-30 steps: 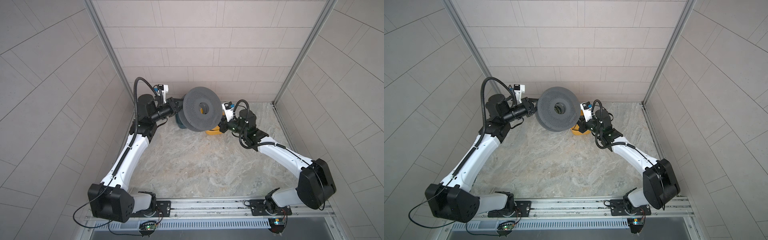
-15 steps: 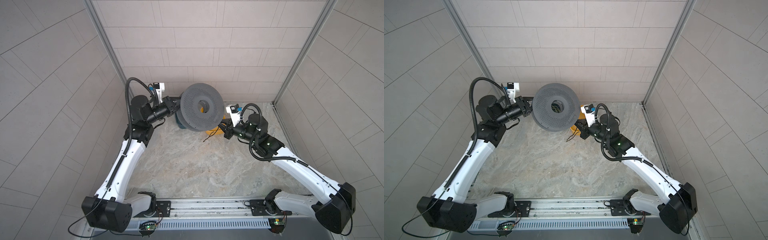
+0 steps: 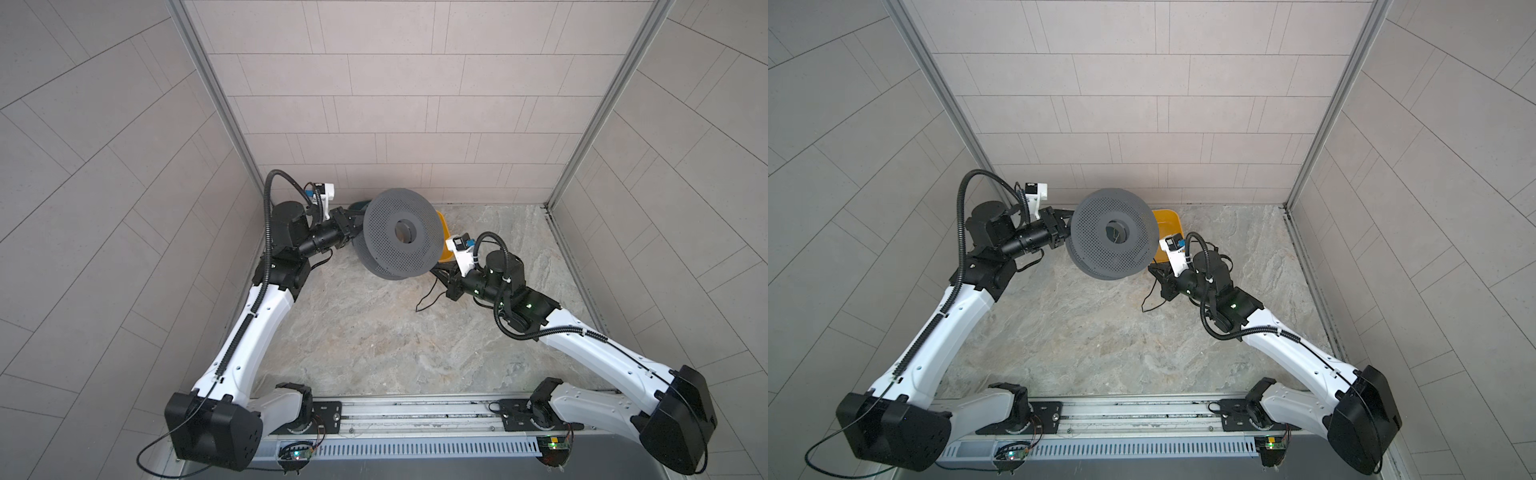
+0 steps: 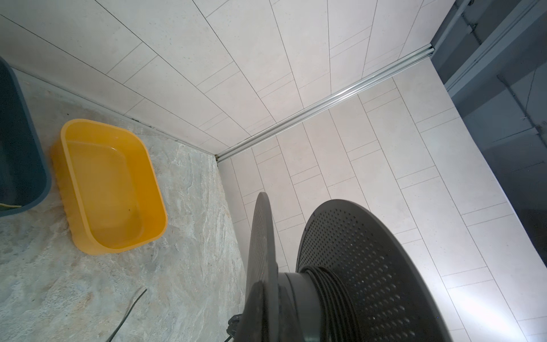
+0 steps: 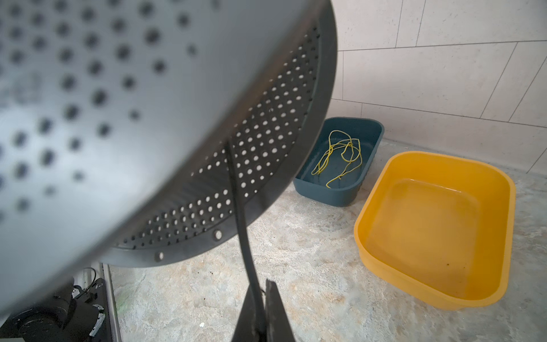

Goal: Wrap the cables

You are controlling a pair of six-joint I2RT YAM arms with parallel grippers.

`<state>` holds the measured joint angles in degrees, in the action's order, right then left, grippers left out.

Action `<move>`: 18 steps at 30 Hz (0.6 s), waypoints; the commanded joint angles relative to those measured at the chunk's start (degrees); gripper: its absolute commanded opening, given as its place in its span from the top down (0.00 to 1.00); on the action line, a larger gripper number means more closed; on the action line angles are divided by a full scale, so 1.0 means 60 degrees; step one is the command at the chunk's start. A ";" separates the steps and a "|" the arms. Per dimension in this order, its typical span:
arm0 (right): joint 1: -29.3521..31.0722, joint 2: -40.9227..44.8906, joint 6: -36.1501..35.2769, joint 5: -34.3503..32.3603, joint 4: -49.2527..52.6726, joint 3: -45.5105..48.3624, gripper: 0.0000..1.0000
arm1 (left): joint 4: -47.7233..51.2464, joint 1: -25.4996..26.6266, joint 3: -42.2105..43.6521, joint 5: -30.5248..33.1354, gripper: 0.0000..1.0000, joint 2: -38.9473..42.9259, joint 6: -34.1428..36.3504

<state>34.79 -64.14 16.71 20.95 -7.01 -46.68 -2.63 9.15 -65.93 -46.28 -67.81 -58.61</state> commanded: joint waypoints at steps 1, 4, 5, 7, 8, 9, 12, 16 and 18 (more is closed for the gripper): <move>0.0028 -0.0289 0.0092 0.0008 -0.0106 0.0248 0.95 | -0.1130 -0.0101 -0.0091 0.0491 1.00 0.0214 -0.0105; 0.0023 -0.0496 0.0101 0.0053 -0.0364 0.0349 0.93 | -0.1134 -0.0096 -0.0060 0.0519 1.00 0.0191 -0.0105; 0.0021 -0.0550 0.0101 0.0068 -0.0426 0.0366 0.91 | -0.1129 -0.0101 -0.0058 0.0543 1.00 0.0191 -0.0105; 0.0039 -0.0604 0.0134 0.0154 -0.0524 0.0418 0.89 | -0.1130 -0.0097 -0.0039 0.0634 1.00 0.0211 -0.0090; 0.0027 -0.0604 0.0165 0.0168 -0.0583 0.0459 0.88 | -0.1128 -0.0098 -0.0036 0.0675 1.00 0.0217 -0.0104; 0.0023 -0.0586 0.0190 0.0198 -0.0642 0.0483 0.86 | -0.1129 -0.0089 -0.0029 0.0722 1.00 0.0238 -0.0105; 0.0027 -0.0502 0.0219 0.0249 -0.0820 0.0626 0.78 | -0.1215 -0.0091 -0.0074 0.0717 1.00 0.0199 -0.0217; 0.0022 -0.0501 0.0062 0.0376 -0.0818 0.0719 0.69 | -0.1269 -0.0099 -0.0209 0.0524 1.00 0.0198 -0.0412; 0.0011 -0.0524 0.0013 0.0446 -0.0810 0.0760 0.60 | -0.1114 -0.0109 -0.0298 0.0507 1.00 0.0228 -0.0364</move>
<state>34.76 -67.83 17.41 22.39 -10.24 -42.57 -4.51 8.73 -65.52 -42.19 -67.83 -59.13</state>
